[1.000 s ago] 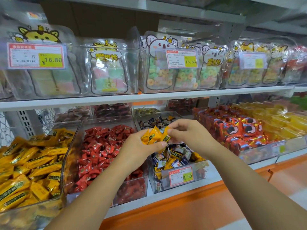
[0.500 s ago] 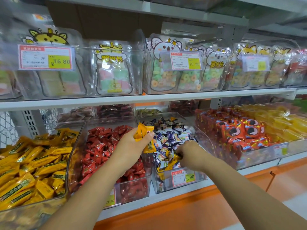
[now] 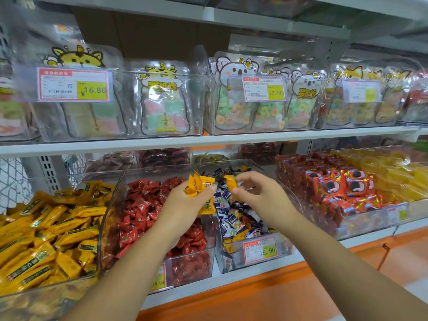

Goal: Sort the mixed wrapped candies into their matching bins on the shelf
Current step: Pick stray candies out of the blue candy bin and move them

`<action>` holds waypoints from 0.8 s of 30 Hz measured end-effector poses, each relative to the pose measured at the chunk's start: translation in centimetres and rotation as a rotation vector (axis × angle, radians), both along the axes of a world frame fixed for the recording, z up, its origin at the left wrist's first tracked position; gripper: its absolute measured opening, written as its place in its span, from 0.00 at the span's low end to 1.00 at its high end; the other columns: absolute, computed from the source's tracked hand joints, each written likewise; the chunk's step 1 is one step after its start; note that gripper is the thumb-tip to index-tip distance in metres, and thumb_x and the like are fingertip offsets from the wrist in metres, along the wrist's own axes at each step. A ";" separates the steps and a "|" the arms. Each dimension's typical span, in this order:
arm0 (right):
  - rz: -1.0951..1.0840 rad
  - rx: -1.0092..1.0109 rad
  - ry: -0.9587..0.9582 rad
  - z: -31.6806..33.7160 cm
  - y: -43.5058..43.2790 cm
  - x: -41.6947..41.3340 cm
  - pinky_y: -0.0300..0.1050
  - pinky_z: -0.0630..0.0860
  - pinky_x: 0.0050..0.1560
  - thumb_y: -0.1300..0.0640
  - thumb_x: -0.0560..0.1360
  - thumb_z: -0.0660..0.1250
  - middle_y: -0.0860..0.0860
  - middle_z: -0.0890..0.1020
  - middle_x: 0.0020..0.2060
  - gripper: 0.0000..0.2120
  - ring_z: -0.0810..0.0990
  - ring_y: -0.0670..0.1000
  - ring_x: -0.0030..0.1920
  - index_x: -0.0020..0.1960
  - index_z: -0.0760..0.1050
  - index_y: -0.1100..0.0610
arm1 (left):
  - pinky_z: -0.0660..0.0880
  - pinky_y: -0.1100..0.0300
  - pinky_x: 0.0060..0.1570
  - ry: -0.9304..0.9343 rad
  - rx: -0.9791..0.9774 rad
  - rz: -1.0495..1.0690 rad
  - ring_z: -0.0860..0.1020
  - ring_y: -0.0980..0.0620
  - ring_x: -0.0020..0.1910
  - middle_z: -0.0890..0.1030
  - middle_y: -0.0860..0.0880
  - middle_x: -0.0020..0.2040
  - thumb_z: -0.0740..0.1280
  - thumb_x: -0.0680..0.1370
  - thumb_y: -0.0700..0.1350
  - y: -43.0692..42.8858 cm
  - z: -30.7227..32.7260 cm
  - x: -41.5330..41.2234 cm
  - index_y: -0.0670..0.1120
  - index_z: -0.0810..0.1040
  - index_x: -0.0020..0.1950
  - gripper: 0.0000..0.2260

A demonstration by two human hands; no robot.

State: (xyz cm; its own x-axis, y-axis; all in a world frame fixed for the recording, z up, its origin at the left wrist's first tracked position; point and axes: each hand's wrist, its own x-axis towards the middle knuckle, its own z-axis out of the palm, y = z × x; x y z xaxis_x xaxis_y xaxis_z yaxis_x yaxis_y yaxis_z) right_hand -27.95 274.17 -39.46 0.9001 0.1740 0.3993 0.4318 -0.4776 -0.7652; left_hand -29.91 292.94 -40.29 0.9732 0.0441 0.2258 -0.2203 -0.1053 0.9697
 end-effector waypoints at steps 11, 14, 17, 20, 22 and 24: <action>0.160 0.073 0.051 -0.6 2.9 -1.1 0.44 0.79 0.45 0.60 0.72 0.73 0.52 0.79 0.45 0.14 0.78 0.49 0.41 0.53 0.76 0.44 | 0.79 0.60 0.33 0.007 -0.069 -0.040 0.84 0.52 0.41 0.85 0.48 0.45 0.73 0.73 0.46 0.3 0.4 -0.4 0.48 0.79 0.53 0.10; 0.237 0.123 0.125 -0.5 3.5 -1.5 0.38 0.78 0.48 0.61 0.76 0.69 0.48 0.80 0.49 0.16 0.82 0.48 0.47 0.56 0.75 0.42 | 0.79 0.58 0.33 -0.099 0.054 0.021 0.82 0.52 0.37 0.84 0.49 0.42 0.73 0.74 0.45 1.7 1.0 -0.8 0.51 0.78 0.51 0.09; 0.256 0.154 0.103 -0.2 5.0 -2.0 0.41 0.78 0.50 0.65 0.78 0.64 0.48 0.80 0.49 0.18 0.82 0.48 0.48 0.56 0.73 0.41 | 0.76 0.61 0.40 -0.253 0.306 0.159 0.79 0.57 0.37 0.82 0.54 0.40 0.74 0.73 0.49 4.3 2.0 -1.7 0.57 0.76 0.51 0.10; 0.225 0.125 0.056 -0.2 6.9 -2.1 0.41 0.77 0.48 0.65 0.77 0.64 0.47 0.80 0.48 0.17 0.79 0.47 0.47 0.55 0.74 0.42 | 0.76 0.54 0.43 -0.284 0.513 0.316 0.79 0.54 0.40 0.82 0.55 0.41 0.73 0.72 0.54 7.9 2.4 -2.6 0.59 0.75 0.55 0.13; 0.217 0.096 0.022 -0.4 8.0 -1.8 0.37 0.75 0.51 0.65 0.77 0.65 0.46 0.80 0.48 0.17 0.79 0.44 0.48 0.55 0.75 0.43 | 0.75 0.51 0.42 -0.236 0.651 0.420 0.78 0.50 0.42 0.81 0.53 0.45 0.71 0.72 0.57 10.6 2.3 -3.0 0.59 0.73 0.59 0.17; 0.207 0.025 -0.001 -0.7 8.9 -1.3 0.38 0.74 0.55 0.62 0.76 0.67 0.44 0.80 0.49 0.17 0.78 0.42 0.51 0.56 0.74 0.41 | 0.72 0.54 0.39 -0.167 0.750 0.546 0.78 0.46 0.47 0.81 0.50 0.50 0.70 0.73 0.59 13.4 1.9 -3.2 0.56 0.71 0.64 0.22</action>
